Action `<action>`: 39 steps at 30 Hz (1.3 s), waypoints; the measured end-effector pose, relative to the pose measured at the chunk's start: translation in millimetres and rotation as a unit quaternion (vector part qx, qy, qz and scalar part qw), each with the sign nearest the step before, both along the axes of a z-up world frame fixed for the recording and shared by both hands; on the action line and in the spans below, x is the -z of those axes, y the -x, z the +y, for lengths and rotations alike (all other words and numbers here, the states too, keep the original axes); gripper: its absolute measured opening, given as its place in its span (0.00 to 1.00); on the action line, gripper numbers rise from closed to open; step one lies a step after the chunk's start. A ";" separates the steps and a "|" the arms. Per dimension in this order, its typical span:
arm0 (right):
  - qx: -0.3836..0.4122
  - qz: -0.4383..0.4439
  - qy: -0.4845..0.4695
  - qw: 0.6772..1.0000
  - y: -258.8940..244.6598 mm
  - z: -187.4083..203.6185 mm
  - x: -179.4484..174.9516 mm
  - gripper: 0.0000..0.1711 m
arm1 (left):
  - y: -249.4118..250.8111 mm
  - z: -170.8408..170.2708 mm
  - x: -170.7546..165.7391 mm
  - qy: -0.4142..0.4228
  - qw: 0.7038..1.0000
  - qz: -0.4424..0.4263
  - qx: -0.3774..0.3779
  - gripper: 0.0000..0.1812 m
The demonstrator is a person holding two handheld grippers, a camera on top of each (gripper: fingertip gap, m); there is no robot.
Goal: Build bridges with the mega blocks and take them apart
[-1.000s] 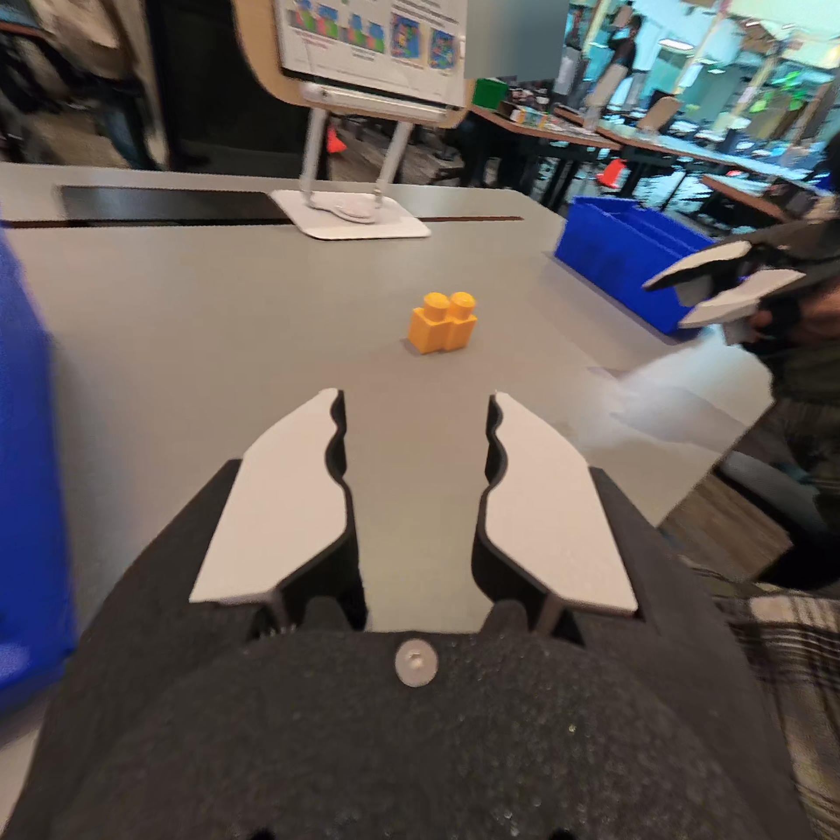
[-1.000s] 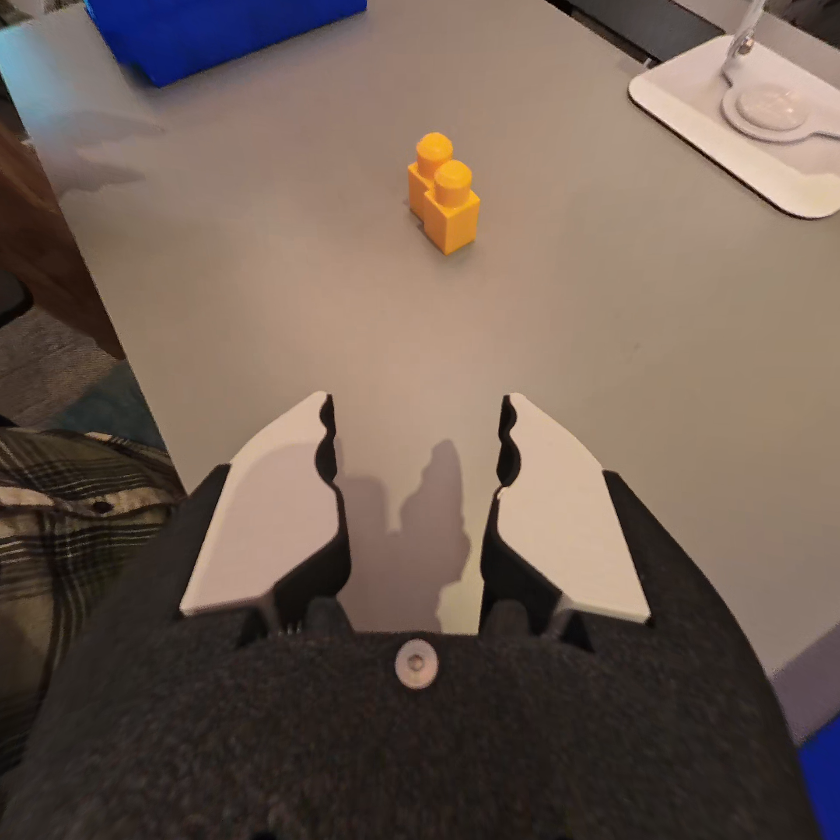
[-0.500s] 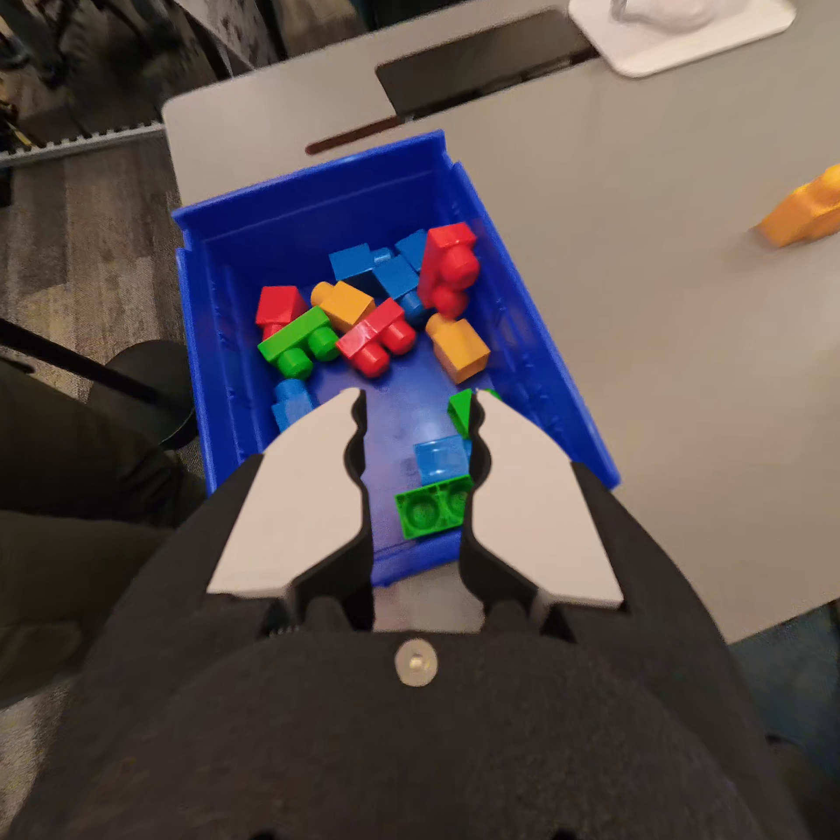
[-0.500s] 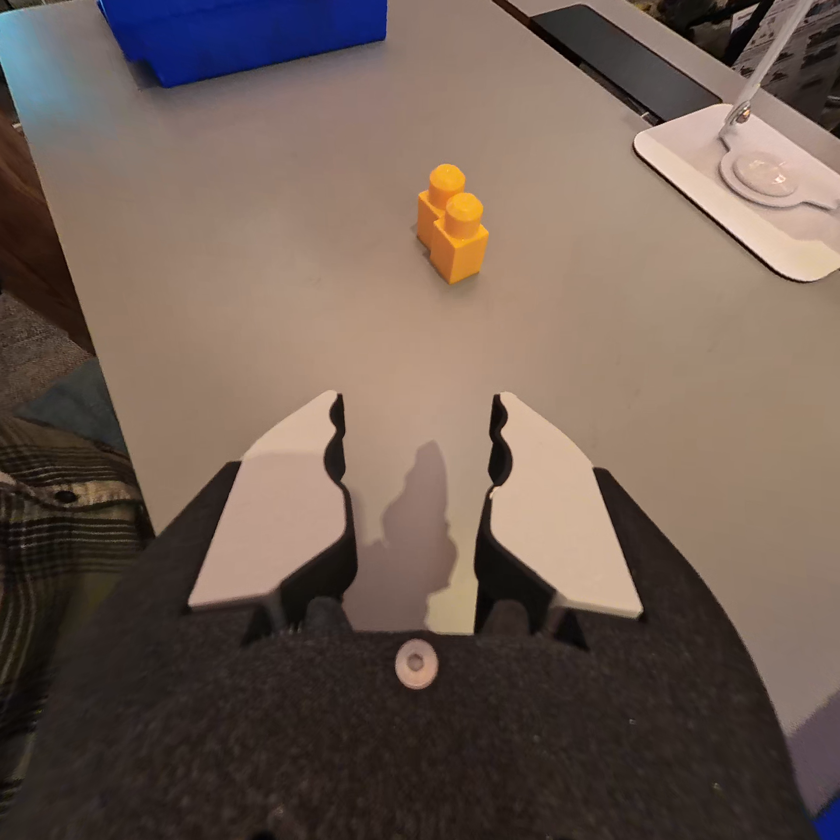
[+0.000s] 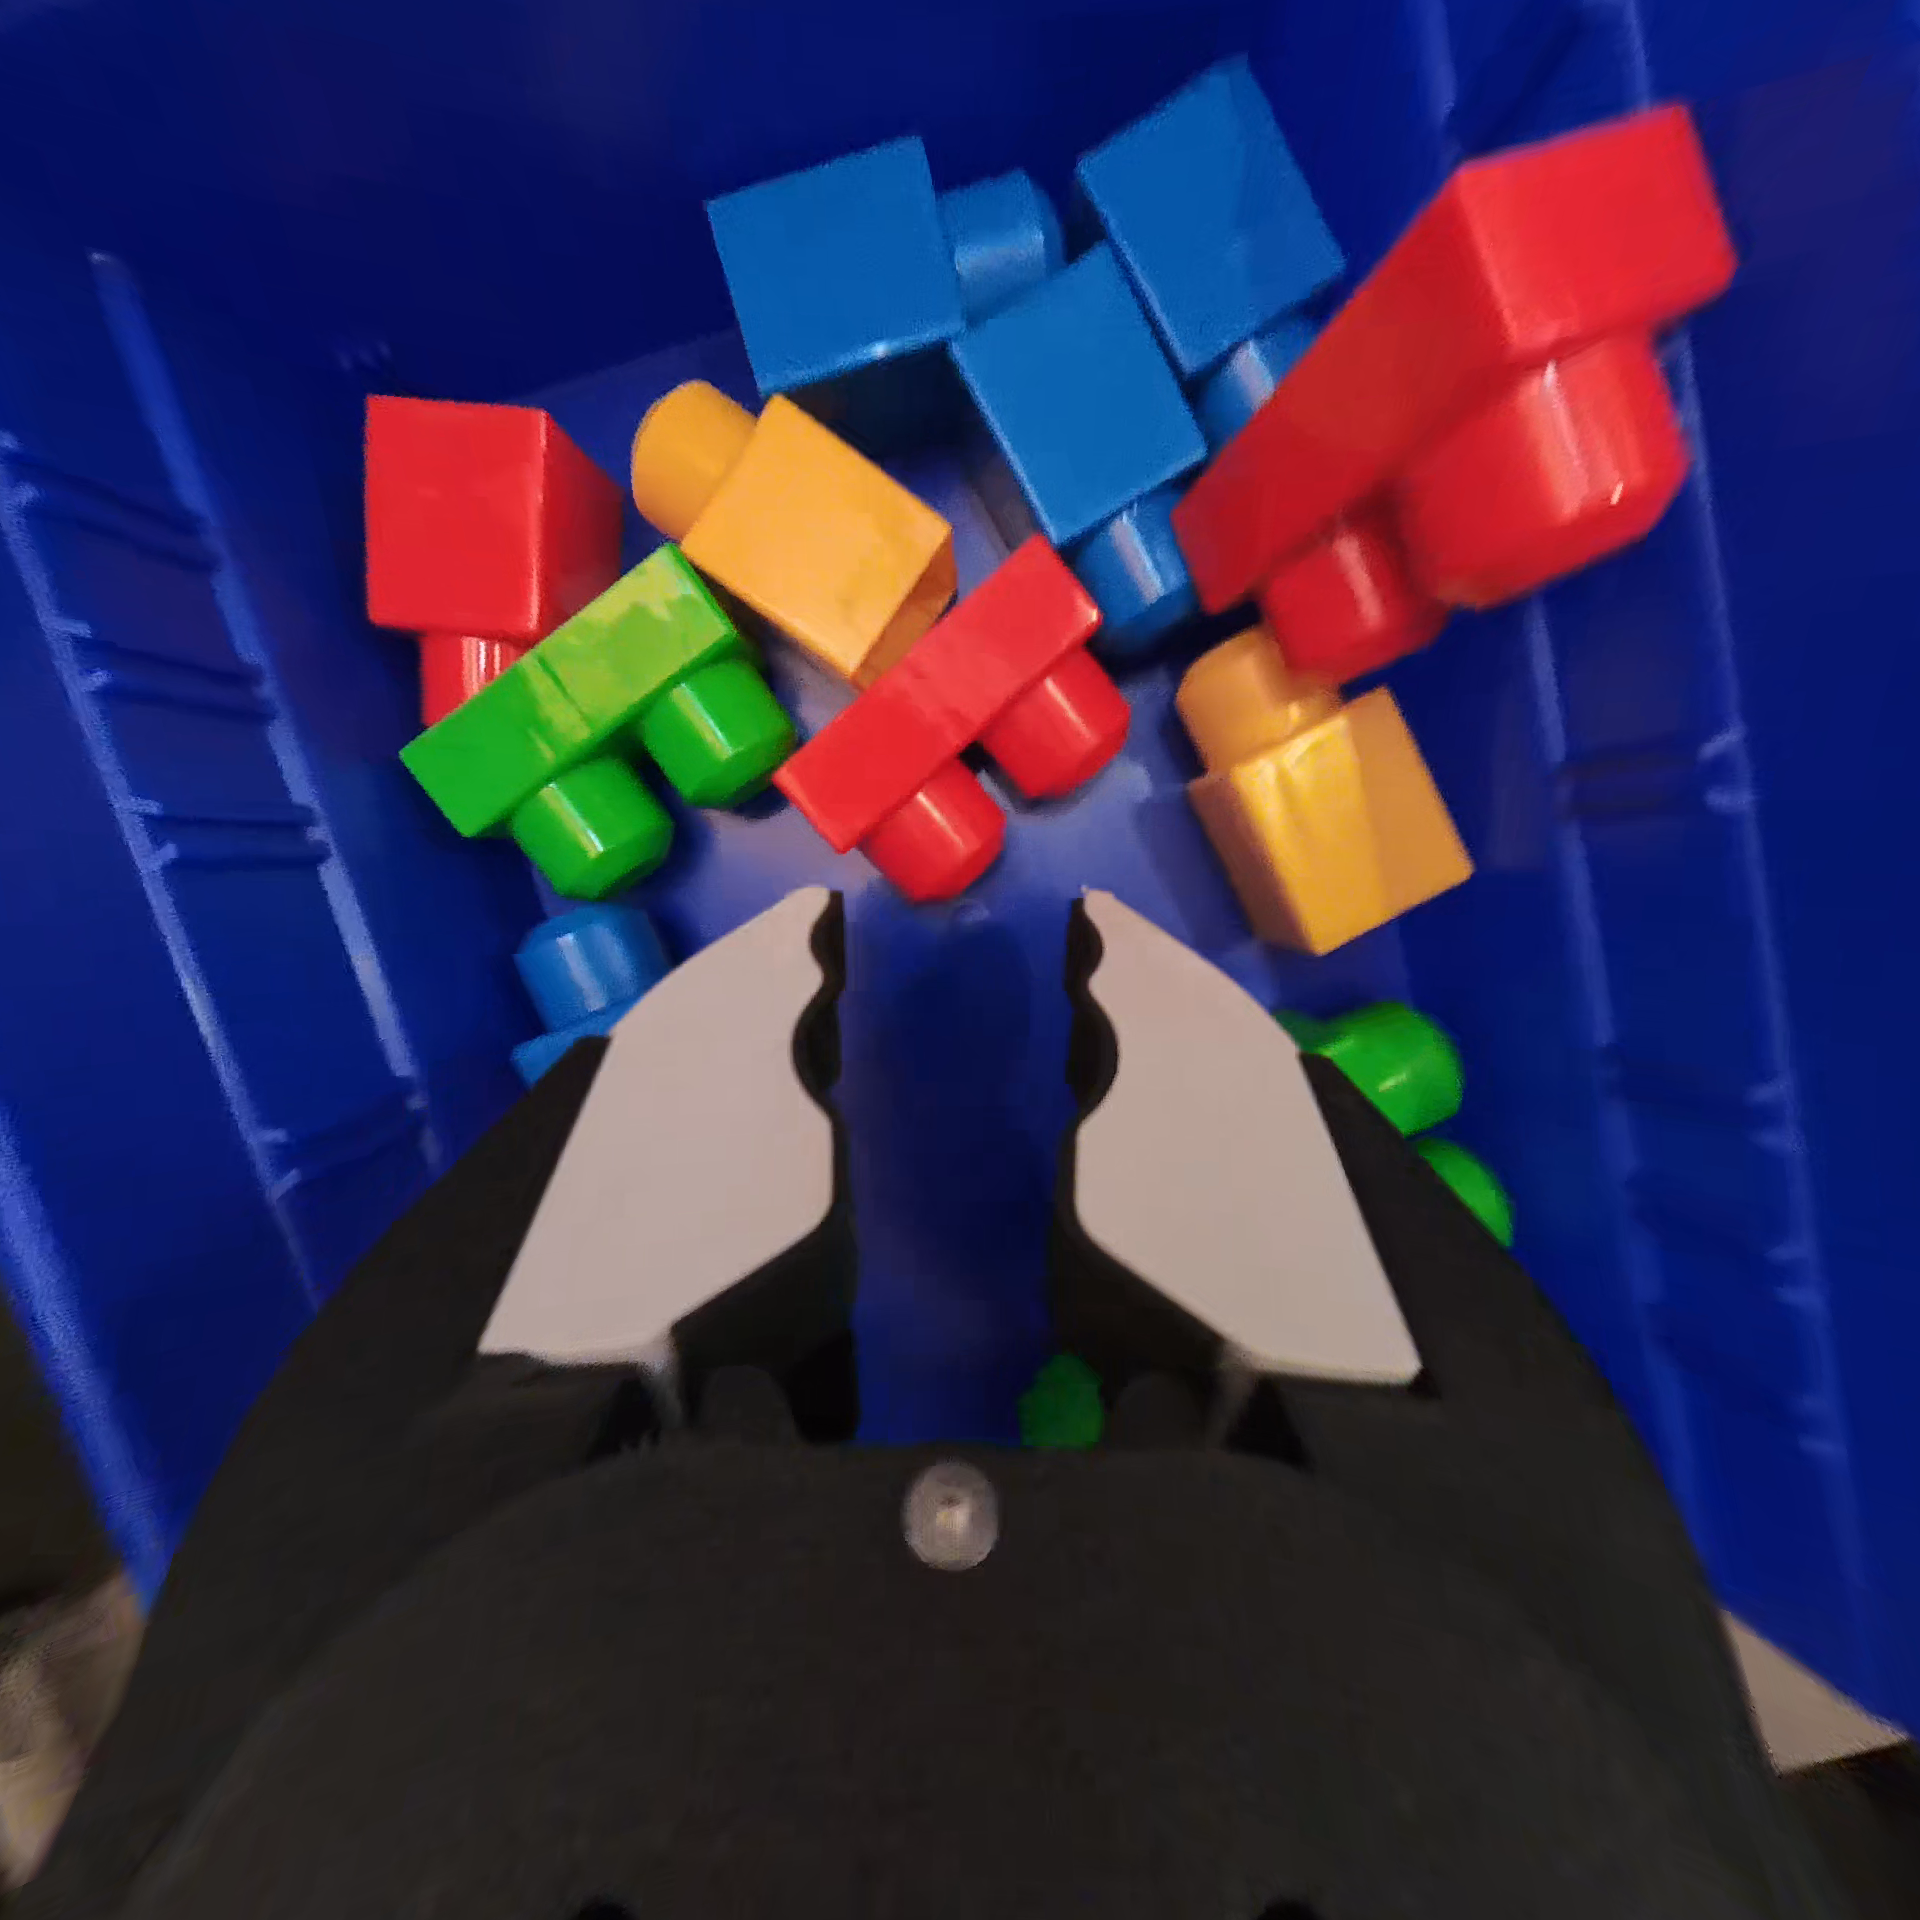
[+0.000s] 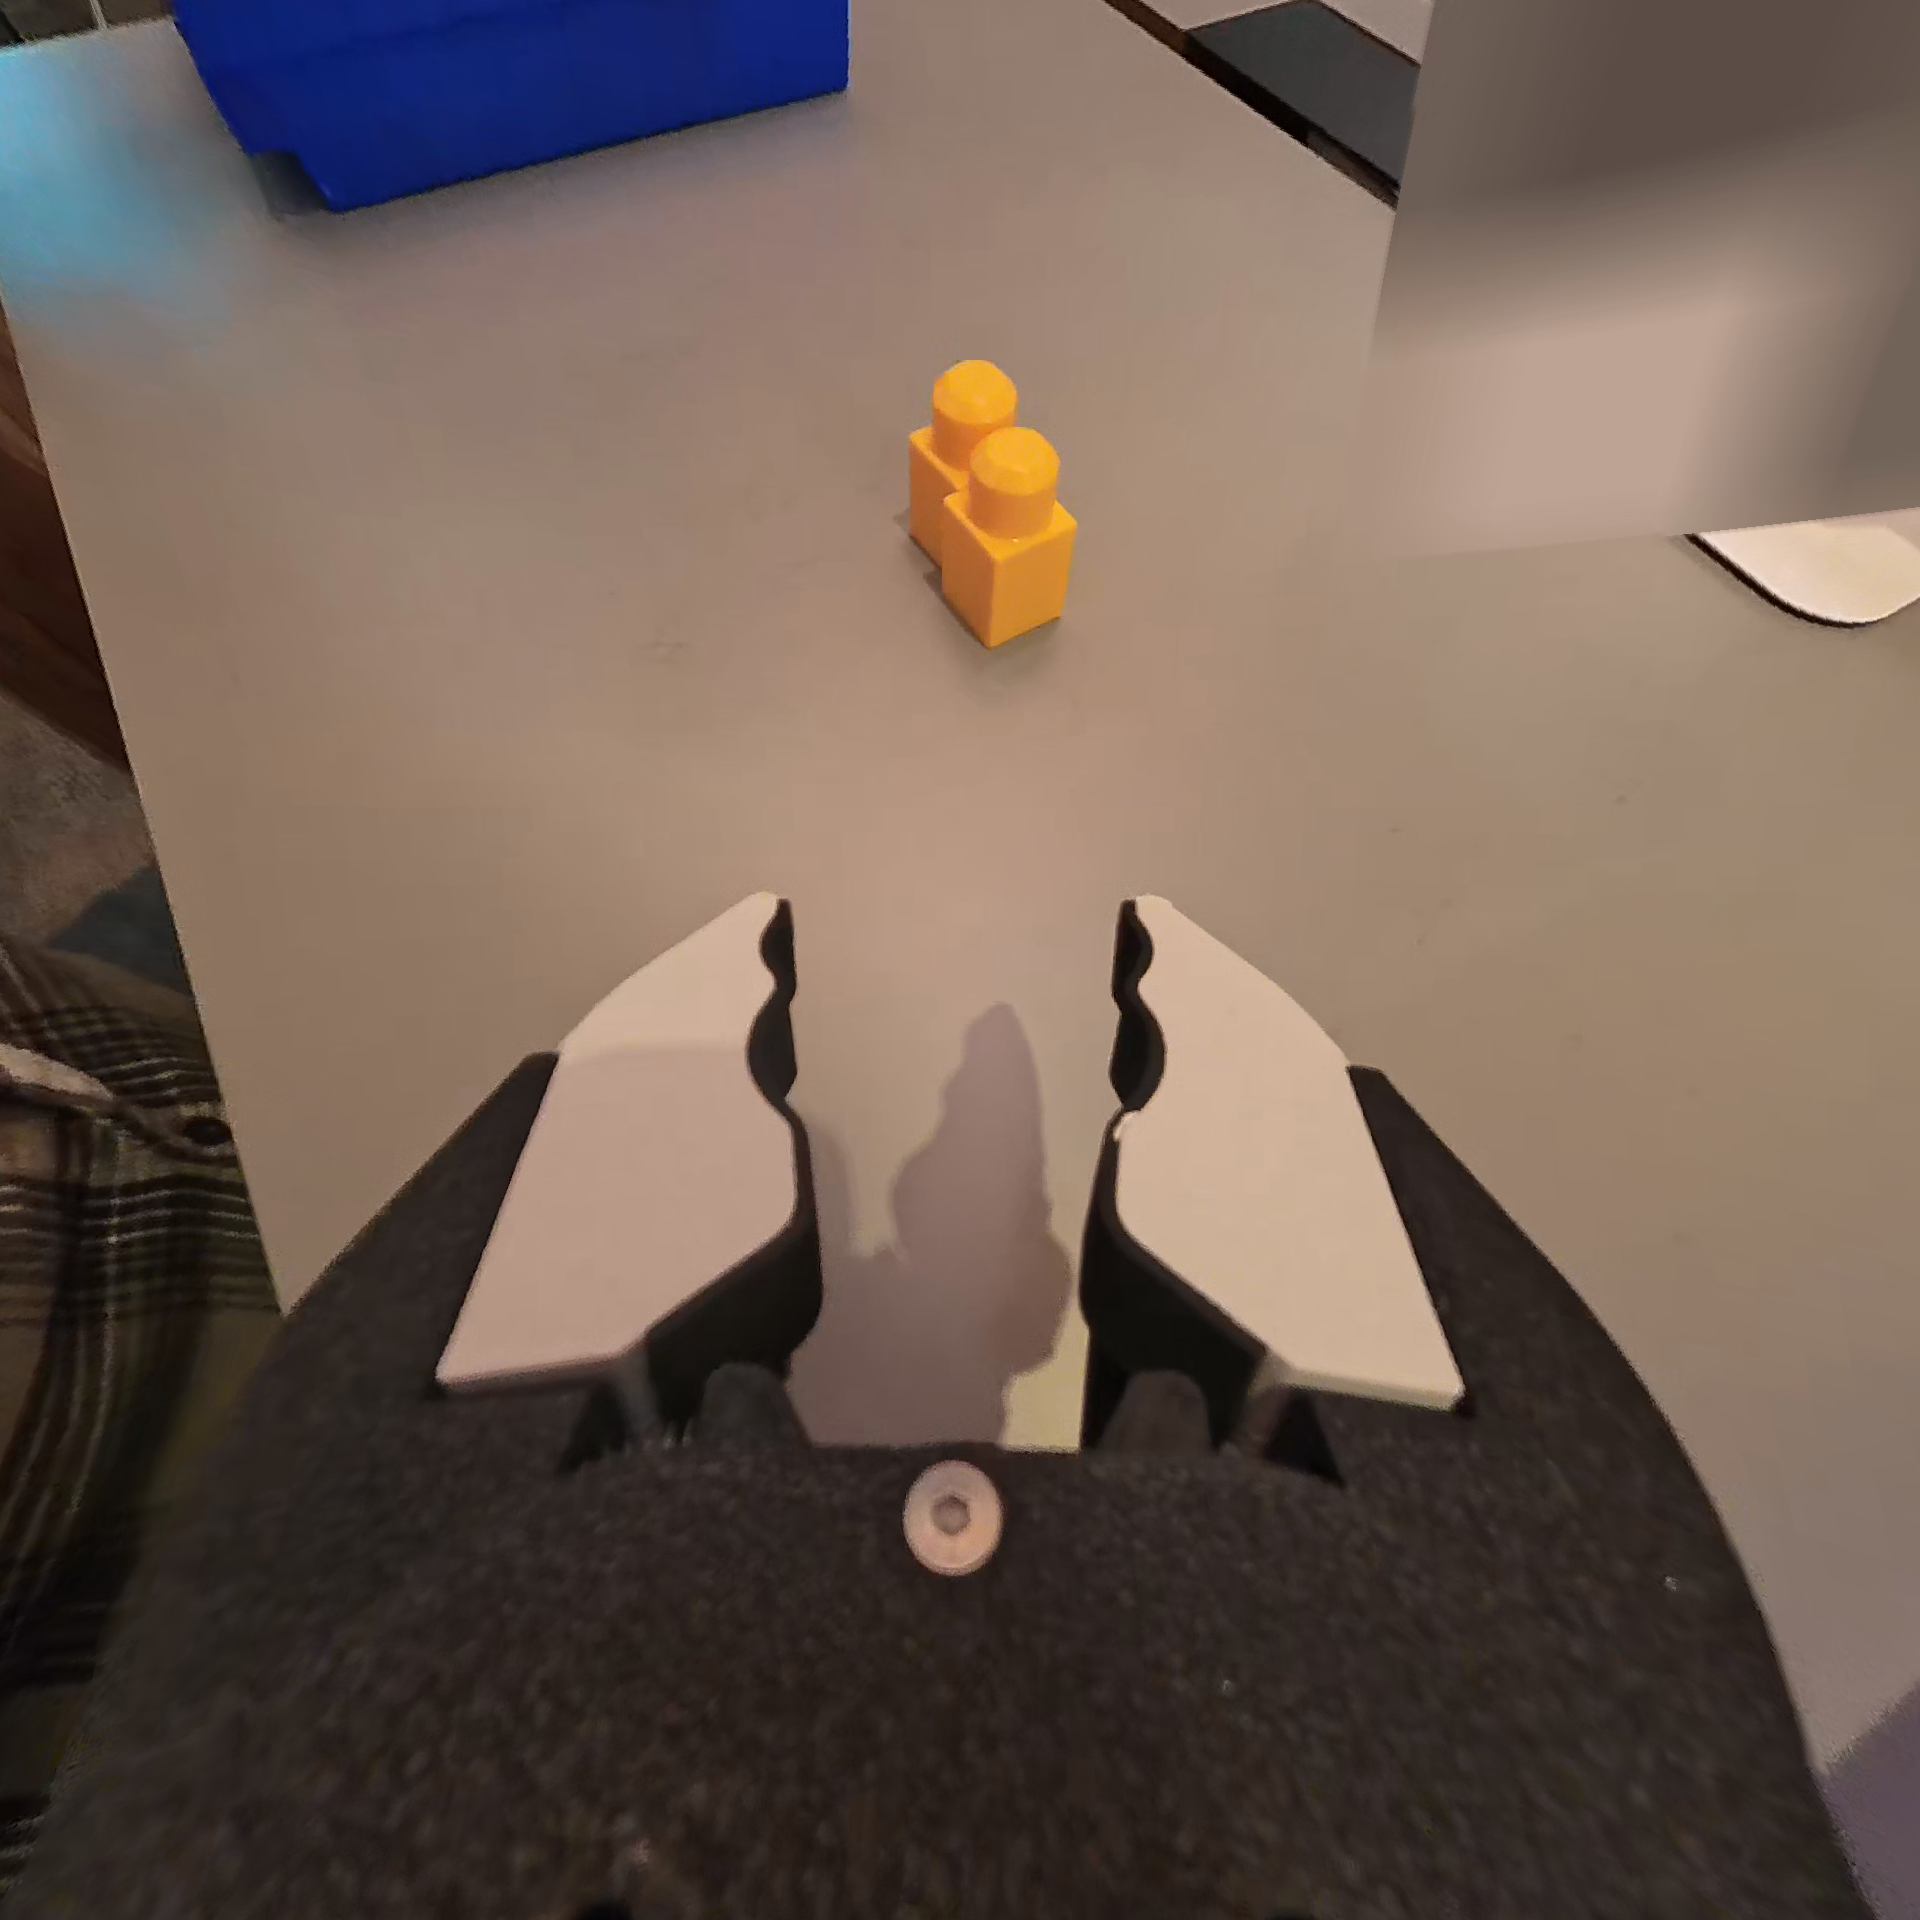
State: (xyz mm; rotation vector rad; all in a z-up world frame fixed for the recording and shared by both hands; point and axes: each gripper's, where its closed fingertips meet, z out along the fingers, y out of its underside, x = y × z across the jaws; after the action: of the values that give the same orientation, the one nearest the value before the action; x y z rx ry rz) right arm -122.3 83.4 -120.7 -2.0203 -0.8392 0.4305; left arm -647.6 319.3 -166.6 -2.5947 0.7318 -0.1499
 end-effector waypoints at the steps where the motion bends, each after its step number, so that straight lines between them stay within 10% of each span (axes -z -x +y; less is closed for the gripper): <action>1: 0.000 0.006 0.000 1.000 -1.5 0.6 -0.3 0.33 | -2.7 2.4 -1.8 -0.004 1.000 -0.020 -0.016 0.21; 17: -0.017 0.034 0.004 0.999 -1.9 -5.7 -3.1 0.32 | -1.5 18.3 23.3 0.061 0.975 -0.139 -0.162 0.18; 39: -0.044 0.029 -0.002 0.999 13.9 -16.3 -7.2 0.30 | 15.7 -6.9 -19.8 0.055 0.977 -0.145 -0.147 0.16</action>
State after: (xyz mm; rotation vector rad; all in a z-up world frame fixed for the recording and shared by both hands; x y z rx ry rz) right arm -136.2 67.1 -113.5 -1.9631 -0.8936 0.5346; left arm -663.3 312.4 -146.8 -2.6685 0.2386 -0.4768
